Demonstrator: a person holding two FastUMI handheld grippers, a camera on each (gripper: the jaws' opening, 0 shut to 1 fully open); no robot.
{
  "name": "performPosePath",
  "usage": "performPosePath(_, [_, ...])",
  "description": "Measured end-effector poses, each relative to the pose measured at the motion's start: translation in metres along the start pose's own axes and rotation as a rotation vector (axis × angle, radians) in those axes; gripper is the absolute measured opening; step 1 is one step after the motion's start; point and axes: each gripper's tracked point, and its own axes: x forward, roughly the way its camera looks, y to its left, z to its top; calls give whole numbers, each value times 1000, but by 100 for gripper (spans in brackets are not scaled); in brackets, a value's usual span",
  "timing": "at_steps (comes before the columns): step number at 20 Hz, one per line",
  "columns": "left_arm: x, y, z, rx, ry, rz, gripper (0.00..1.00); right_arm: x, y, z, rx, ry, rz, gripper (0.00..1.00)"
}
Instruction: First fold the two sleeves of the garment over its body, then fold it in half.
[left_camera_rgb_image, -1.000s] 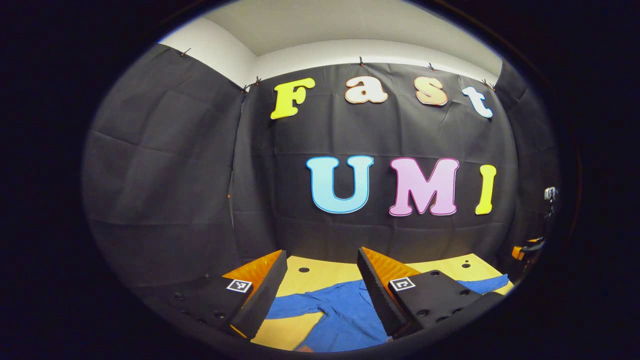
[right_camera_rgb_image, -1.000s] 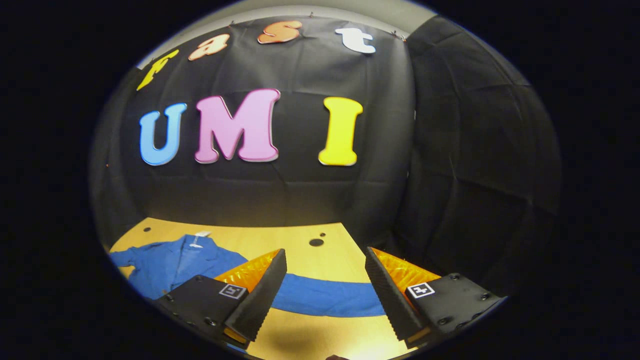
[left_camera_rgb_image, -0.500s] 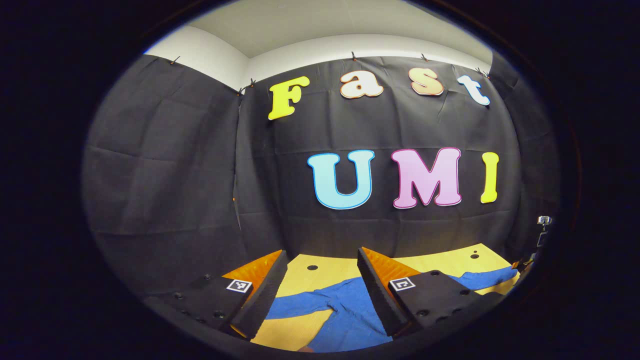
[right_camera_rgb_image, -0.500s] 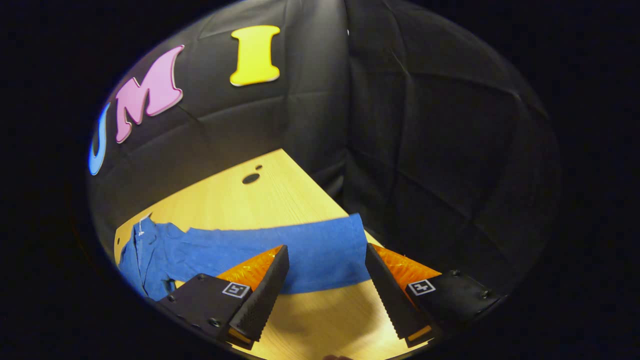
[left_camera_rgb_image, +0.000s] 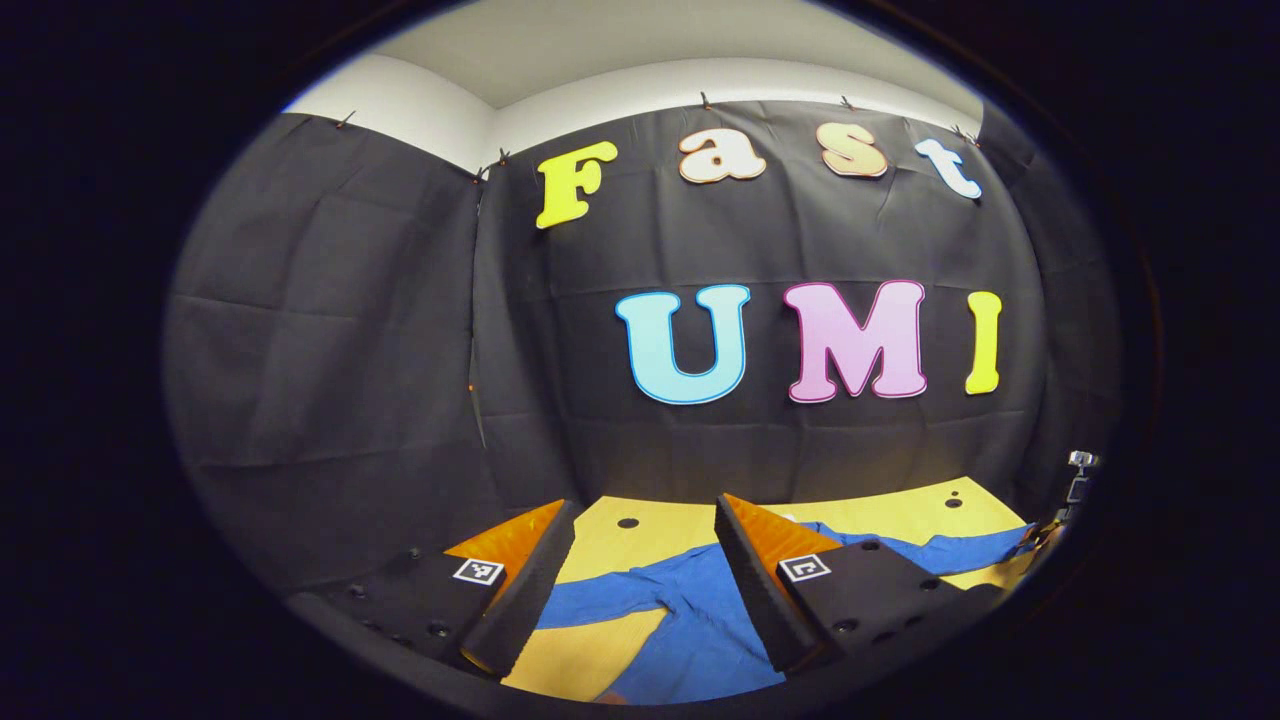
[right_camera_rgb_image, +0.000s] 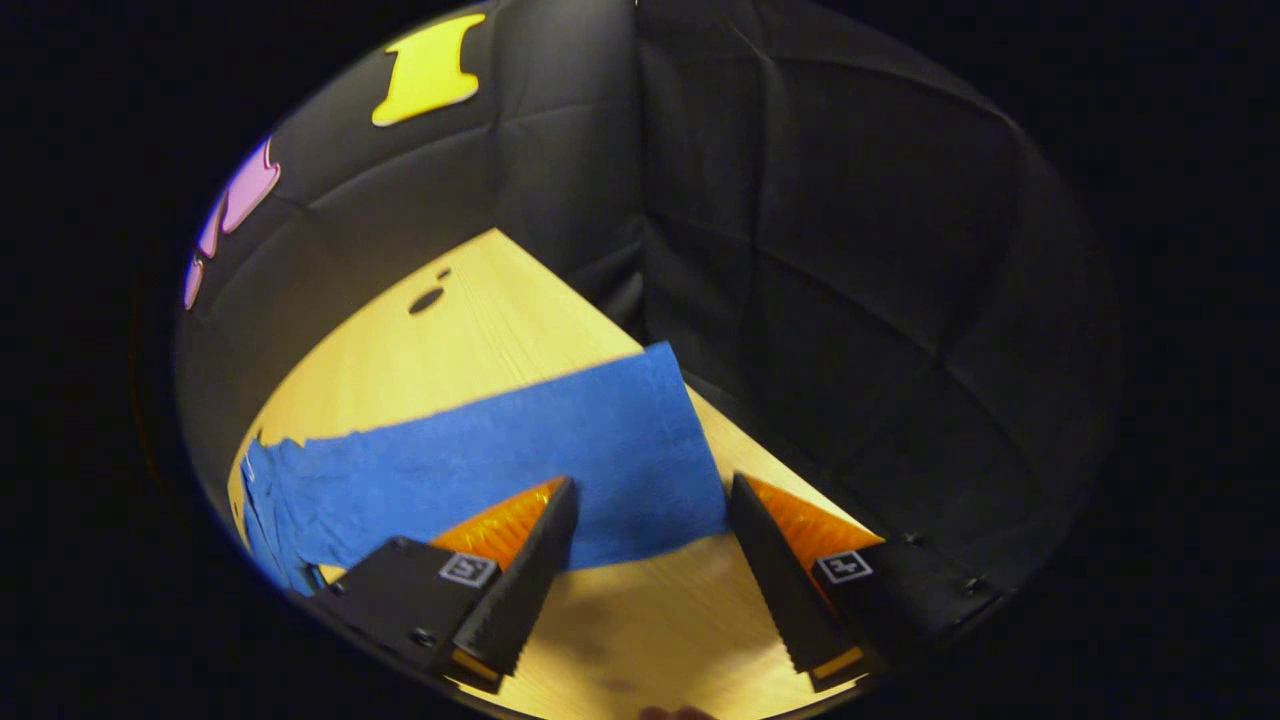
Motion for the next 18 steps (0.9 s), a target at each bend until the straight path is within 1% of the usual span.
performPosePath(1, [1, -2, 0, 0, 0, -3, 82, -4, -4, -6, -17, 20, -9, 95])
performPosePath(2, [1, -4, -1, 0, 0, -9, 83, -3, -9, -3, -41, 10, -32, 83])
performPosePath(3, [2, -7, -1, 2, -1, -14, 82, -4, -12, -5, -56, 22, -33, 82])
performPosePath(4, [3, -7, -3, 5, -1, -18, 82, -3, -12, -4, -54, 24, -24, 69])
performPosePath(7, [12, -12, -5, 0, 5, -38, 82, -4, -3, -3, 1, 55, 3, 31])
performPosePath(8, [15, -13, -6, -4, 10, -47, 82, -4, 0, -4, 1, 66, 22, 32])
performPosePath(9, [20, -16, -5, -5, 11, -55, 82, -10, -2, -7, 6, 87, 16, 16])
performPosePath(10, [22, -16, -5, -6, 9, -61, 82, -9, -1, -7, 6, 81, 12, 0])
performPosePath(11, [26, -18, -2, -10, 4, -70, 82, -6, 2, -10, -7, 88, 13, 5])
performPosePath(13, [33, -23, -3, -14, 12, -95, 82, -10, 10, -10, -31, 86, 22, 5])
performPosePath(14, [37, -23, -1, -11, 12, -102, 82, -16, 17, -1, -30, 57, 35, 2])
performPosePath(18, [41, -25, 9, -18, -22, -131, 82, -41, 34, 11, -68, -4, 95, 2])
